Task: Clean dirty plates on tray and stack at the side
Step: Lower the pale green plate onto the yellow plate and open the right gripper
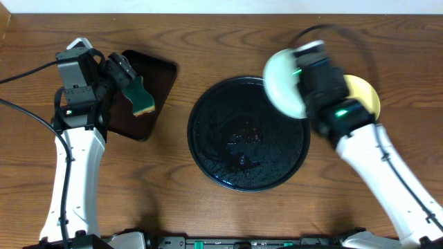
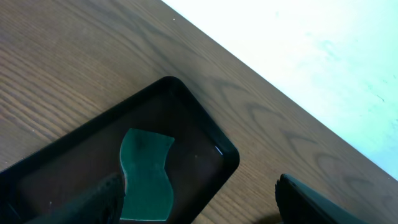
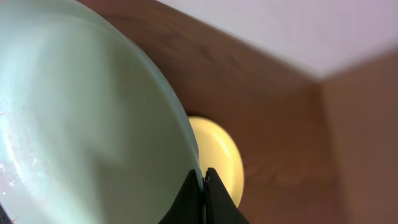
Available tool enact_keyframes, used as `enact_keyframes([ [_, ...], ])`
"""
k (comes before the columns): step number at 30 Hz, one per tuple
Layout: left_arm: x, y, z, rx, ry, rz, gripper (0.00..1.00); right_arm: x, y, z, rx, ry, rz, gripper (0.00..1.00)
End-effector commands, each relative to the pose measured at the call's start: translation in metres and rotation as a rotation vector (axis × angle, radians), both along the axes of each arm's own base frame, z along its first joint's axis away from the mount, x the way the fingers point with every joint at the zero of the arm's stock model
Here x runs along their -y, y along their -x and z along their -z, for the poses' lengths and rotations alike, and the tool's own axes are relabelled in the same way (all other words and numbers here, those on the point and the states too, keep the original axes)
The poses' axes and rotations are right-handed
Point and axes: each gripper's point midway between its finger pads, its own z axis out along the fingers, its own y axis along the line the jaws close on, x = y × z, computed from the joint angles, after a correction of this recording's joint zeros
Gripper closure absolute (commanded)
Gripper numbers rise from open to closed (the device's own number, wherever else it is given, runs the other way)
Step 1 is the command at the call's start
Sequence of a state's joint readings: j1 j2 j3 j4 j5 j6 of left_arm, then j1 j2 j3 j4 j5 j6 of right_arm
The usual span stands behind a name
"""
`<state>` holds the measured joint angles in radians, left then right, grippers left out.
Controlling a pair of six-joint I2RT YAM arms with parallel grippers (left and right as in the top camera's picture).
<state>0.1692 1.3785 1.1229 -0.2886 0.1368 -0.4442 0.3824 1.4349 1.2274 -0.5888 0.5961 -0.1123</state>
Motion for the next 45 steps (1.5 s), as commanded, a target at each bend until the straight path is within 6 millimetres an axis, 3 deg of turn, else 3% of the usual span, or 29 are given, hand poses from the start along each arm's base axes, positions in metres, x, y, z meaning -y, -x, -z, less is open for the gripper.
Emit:
enact_keyframes([
  [1,-0.001,-0.002,-0.004,0.008,-0.001,0.006,0.21,0.039,-0.007,0.002,0.058,-0.392,0.226,0.99],
  [10,-0.001,-0.002,-0.005,0.009,-0.001,0.006,0.21,0.132,-0.007,0.033,0.033,-0.687,0.485,0.99],
  [13,-0.001,-0.002,-0.005,0.009,-0.001,0.006,0.21,0.146,-0.008,0.046,0.025,-0.702,0.545,0.99],
  [19,-0.001,-0.002,-0.005,0.009,-0.001,0.006,0.21,0.158,-0.016,0.088,-0.05,-0.673,0.613,0.99],
  [24,-0.001,-0.002,-0.005,0.009,-0.001,0.006,0.21,0.181,-0.01,0.118,-0.05,-0.631,0.795,0.99],
  [36,-0.001,-0.002,-0.005,0.009,-0.001,0.006,0.21,0.204,0.01,0.137,-0.101,-0.708,0.88,0.99],
  [45,-0.001,-0.002,-0.005,0.009,-0.001,0.006,0.21,0.182,0.011,0.15,-0.165,-0.797,0.819,0.99],
])
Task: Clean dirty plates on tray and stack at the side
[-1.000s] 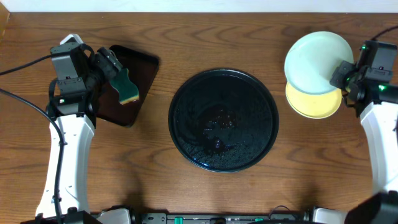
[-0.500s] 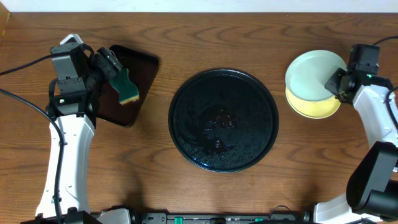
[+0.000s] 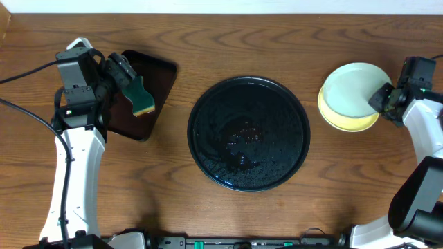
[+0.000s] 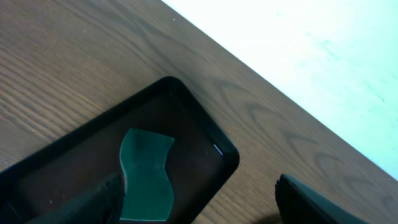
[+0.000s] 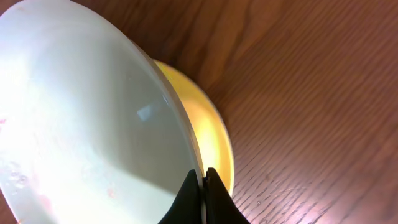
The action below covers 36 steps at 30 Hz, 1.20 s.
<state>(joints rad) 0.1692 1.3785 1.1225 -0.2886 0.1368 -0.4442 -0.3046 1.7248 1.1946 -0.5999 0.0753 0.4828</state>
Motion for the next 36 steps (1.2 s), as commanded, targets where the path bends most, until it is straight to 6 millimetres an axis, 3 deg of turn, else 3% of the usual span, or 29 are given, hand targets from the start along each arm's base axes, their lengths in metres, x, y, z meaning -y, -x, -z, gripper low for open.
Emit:
enact_keyframes([
  [1,-0.001,-0.002,-0.005,0.009,-0.001,0.006,0.21,-0.008,0.001,0.003,0.004,-0.045,-0.008,0.97],
  [2,-0.001,-0.002,-0.005,0.009,-0.001,0.006,0.21,-0.009,0.001,0.003,0.001,-0.051,-0.011,0.89],
  [4,-0.001,-0.002,-0.005,0.009,-0.001,0.006,0.21,-0.014,0.001,0.004,0.002,-0.078,-0.023,0.61],
  [7,-0.001,-0.002,-0.005,0.01,-0.001,0.006,0.21,-0.024,-0.001,0.003,0.011,-0.114,-0.085,0.27],
  [11,-0.001,-0.002,-0.005,0.009,-0.001,0.006,0.21,-0.031,-0.001,-0.006,0.029,-0.124,-0.142,0.1],
  [13,-0.001,-0.002,-0.005,0.009,-0.001,0.006,0.21,-0.034,0.001,-0.019,0.052,-0.129,-0.149,0.08],
  [17,-0.001,-0.002,-0.005,0.009,-0.001,0.006,0.21,-0.041,0.015,-0.065,0.132,-0.111,-0.162,0.04],
  [21,-0.001,-0.002,-0.005,0.009,-0.001,0.006,0.21,-0.054,0.044,-0.112,0.196,-0.069,-0.204,0.02],
  [24,-0.001,-0.002,-0.005,0.009,-0.001,0.006,0.21,-0.071,0.068,-0.133,0.214,-0.049,-0.259,0.01],
  [29,-0.001,-0.002,-0.005,0.009,-0.001,0.006,0.21,-0.109,0.112,-0.139,0.221,-0.051,-0.365,0.01],
  [36,-0.001,-0.002,-0.005,0.009,-0.001,0.006,0.21,-0.161,0.165,-0.108,0.248,-0.177,-0.454,0.01],
])
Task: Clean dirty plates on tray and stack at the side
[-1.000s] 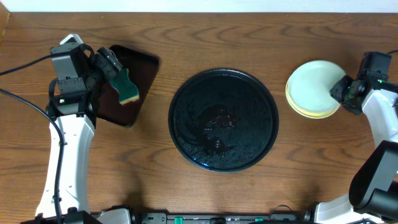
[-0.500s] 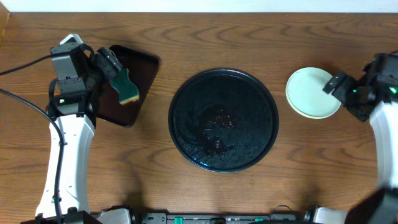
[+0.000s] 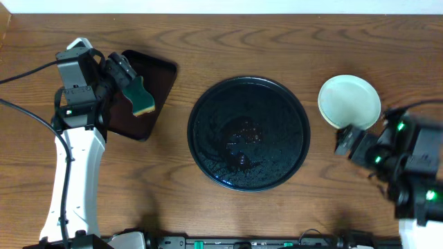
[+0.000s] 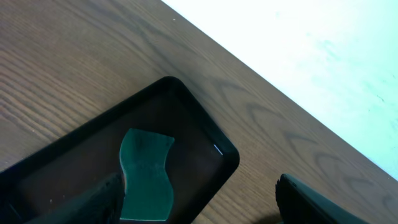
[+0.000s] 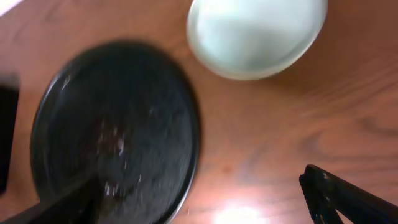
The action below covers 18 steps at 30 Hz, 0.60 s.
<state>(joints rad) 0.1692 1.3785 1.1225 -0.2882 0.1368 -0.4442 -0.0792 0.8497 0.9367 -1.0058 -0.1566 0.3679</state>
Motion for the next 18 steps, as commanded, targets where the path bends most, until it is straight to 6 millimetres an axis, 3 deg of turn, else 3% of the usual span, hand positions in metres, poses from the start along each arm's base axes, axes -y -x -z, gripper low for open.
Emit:
enact_keyframes([
  [1,-0.001,-0.002,-0.005,0.009,-0.001,0.006,0.21,-0.024,0.019,0.015,-0.016,-0.117,-0.018,0.01],
  [4,-0.001,-0.002,-0.005,0.009,-0.001,0.006,0.21,-0.04,0.032,0.025,-0.057,-0.279,0.038,0.01],
  [8,0.0,-0.002,-0.005,0.009,-0.001,0.007,0.21,-0.044,0.037,0.034,-0.112,-0.367,0.123,0.01],
  [18,-0.001,-0.002,-0.005,0.009,-0.001,0.006,0.21,-0.039,0.039,0.038,-0.124,-0.344,0.153,0.01],
])
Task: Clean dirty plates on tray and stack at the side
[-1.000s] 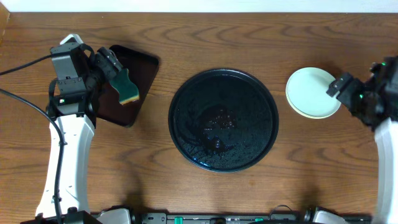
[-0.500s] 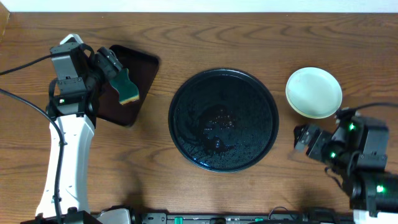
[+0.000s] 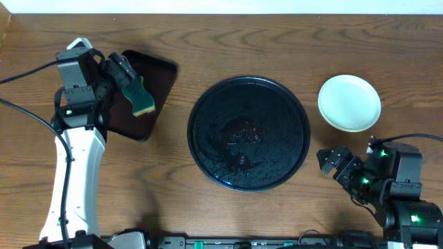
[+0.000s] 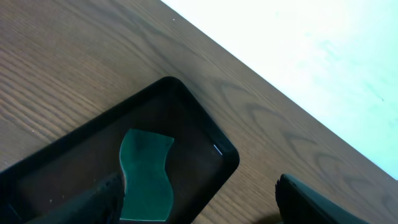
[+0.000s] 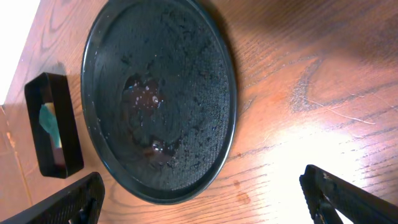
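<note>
A pale green plate (image 3: 349, 101) lies on top of a yellow plate at the right side of the table, only a sliver of yellow showing under it. The round black tray (image 3: 208, 149) in the middle holds no plates, only wet dark residue (image 5: 146, 99). My right gripper (image 3: 331, 160) is open near the front right, below the plates and apart from them; in its wrist view the right gripper (image 5: 202, 180) has nothing between its fingers. My left gripper (image 4: 198, 186) is open over the green sponge (image 4: 147, 174), which lies by its left finger.
The sponge (image 3: 141, 98) sits in a small black rectangular tray (image 3: 163, 72) at the back left, also seen as the small tray (image 5: 62, 162) in the right wrist view. A pale wall borders the table's far edge.
My right gripper has drawn back from just below the stacked plates toward the table's front edge, still open. Its camera now faces the round tray. The left arm and sponge are unchanged.
My right gripper first held the pale green plate by its rim in the air beside the yellow plate. Then the plate rested on the yellow one, the gripper still shut on it. Later the gripper was open, away from the stack, and now farther.
</note>
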Available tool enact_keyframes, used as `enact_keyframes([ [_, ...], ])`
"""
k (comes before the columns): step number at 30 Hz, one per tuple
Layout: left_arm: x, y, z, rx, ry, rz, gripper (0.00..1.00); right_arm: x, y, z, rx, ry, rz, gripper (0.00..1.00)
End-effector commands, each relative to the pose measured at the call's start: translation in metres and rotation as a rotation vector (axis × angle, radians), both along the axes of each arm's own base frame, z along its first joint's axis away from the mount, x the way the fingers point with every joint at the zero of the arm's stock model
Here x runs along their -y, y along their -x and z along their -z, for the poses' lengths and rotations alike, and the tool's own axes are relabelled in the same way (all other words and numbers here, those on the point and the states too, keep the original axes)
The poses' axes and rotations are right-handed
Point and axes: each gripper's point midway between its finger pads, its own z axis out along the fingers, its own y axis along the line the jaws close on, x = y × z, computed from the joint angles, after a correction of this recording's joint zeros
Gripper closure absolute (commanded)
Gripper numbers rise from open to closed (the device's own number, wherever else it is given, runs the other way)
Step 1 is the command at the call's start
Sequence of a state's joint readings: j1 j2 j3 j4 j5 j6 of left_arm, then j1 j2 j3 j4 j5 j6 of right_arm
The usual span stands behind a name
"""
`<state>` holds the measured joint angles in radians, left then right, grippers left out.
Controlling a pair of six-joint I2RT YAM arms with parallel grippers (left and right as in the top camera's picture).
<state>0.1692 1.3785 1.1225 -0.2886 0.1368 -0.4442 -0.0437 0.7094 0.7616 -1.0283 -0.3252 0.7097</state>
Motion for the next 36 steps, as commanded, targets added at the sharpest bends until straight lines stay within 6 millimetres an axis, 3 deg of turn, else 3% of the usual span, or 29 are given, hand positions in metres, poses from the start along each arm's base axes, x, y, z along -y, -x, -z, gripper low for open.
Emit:
enact_keyframes([
  [1,-0.001,-0.002,-0.005,0.009,-0.001,0.006,0.21,0.002,0.001,0.002,-0.009,0.007,0.023,0.01],
  [5,-0.001,-0.002,-0.005,0.009,-0.001,0.006,0.21,0.012,-0.001,0.004,-0.011,0.057,0.056,0.01],
  [14,-0.001,-0.002,-0.005,0.009,-0.001,0.006,0.21,0.013,-0.011,0.002,0.093,0.103,0.013,0.01],
  [20,-0.001,-0.002,-0.005,0.009,-0.001,0.006,0.21,0.011,-0.02,0.007,0.281,0.107,-0.006,0.01],
  [29,-0.001,-0.002,-0.005,0.009,-0.001,0.006,0.21,-0.003,-0.038,-0.006,0.696,0.067,-0.057,0.01],
  [36,-0.001,-0.002,-0.005,0.009,-0.001,0.006,0.21,-0.001,-0.044,-0.007,0.87,0.087,-0.04,0.01],
])
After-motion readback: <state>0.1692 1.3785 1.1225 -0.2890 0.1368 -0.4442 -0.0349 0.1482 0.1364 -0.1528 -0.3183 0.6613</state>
